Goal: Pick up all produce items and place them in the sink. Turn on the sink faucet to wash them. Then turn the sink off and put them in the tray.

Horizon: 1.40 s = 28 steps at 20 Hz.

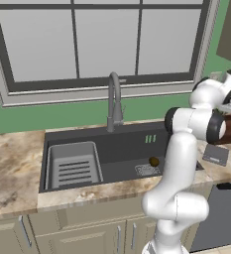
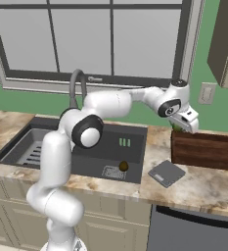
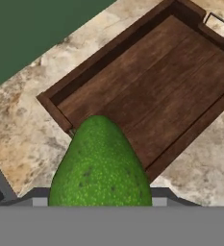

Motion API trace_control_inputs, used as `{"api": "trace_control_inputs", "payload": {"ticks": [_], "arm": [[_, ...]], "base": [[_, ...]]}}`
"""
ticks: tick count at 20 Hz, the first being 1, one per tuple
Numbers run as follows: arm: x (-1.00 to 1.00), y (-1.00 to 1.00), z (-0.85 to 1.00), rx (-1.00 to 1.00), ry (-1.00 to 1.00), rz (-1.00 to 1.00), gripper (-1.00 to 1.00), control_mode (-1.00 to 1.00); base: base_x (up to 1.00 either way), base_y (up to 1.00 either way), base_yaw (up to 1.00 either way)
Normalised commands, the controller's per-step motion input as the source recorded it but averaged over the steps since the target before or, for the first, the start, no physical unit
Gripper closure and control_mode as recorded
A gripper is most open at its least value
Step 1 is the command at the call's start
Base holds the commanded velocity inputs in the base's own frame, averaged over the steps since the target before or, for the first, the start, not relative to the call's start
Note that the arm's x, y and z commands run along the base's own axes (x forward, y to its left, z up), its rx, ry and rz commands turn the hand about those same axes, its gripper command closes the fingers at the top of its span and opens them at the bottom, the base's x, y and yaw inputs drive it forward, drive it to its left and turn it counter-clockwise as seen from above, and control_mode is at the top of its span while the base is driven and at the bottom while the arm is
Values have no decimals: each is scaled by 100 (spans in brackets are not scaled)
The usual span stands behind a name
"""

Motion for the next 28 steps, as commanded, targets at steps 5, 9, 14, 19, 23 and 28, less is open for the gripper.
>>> {"api": "trace_control_inputs", "payload": {"ticks": [5,9,14,19,23,28], "arm": [[0,0,-26,-8,-8,0,100,-100],[3,0,-14,-7,-11,0,100,-100],[11,-1,-20,-9,-11,0,100,-100],[2,-12,-15,-6,-6,0,100,-100],[11,-24,-11,0,0,0,100,-100],[22,-20,-15,0,8,0,100,-100]], "base": [[0,0,0],[0,0,0],[0,0,0],[0,0,0],[0,0,0],[0,0,0]]}}
